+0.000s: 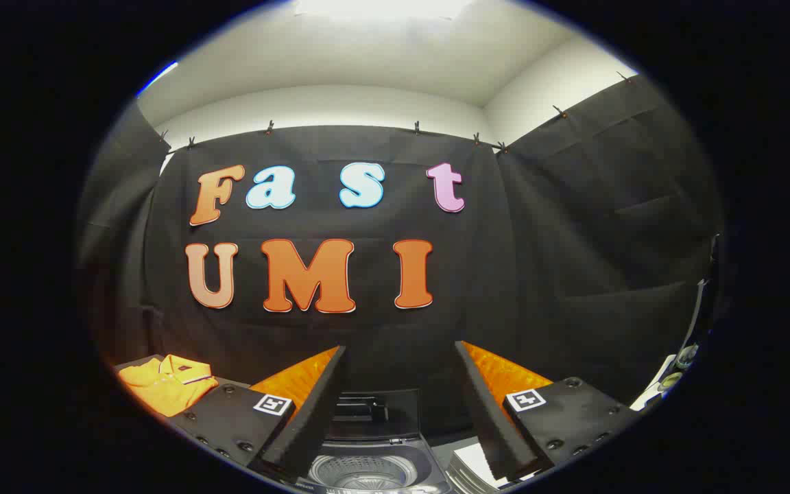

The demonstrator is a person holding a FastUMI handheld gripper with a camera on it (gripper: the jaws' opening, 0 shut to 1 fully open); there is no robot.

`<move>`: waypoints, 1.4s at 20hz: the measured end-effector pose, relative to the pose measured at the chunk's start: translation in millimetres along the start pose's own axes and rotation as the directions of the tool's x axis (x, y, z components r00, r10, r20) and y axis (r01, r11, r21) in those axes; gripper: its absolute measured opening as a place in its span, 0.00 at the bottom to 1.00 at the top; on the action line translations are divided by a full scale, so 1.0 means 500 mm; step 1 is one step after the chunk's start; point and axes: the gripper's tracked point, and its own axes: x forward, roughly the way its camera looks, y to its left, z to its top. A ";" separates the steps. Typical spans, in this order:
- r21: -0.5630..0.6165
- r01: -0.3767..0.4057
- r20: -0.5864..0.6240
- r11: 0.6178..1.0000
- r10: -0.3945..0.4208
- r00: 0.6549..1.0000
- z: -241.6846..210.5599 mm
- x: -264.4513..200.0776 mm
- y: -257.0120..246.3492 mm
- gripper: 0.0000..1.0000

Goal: Put the clothes into the washing machine and then close the washing machine lid.

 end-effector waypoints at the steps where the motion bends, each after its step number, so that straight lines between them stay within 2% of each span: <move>1: -0.001 -0.005 0.003 1.000 0.005 1.000 0.002 0.001 0.003 0.98; 19: 0.002 -0.053 -0.011 0.999 0.053 0.999 -0.016 0.013 0.057 0.98; 28: -0.010 -0.020 -0.010 1.000 0.020 1.000 -0.011 -0.009 0.050 0.98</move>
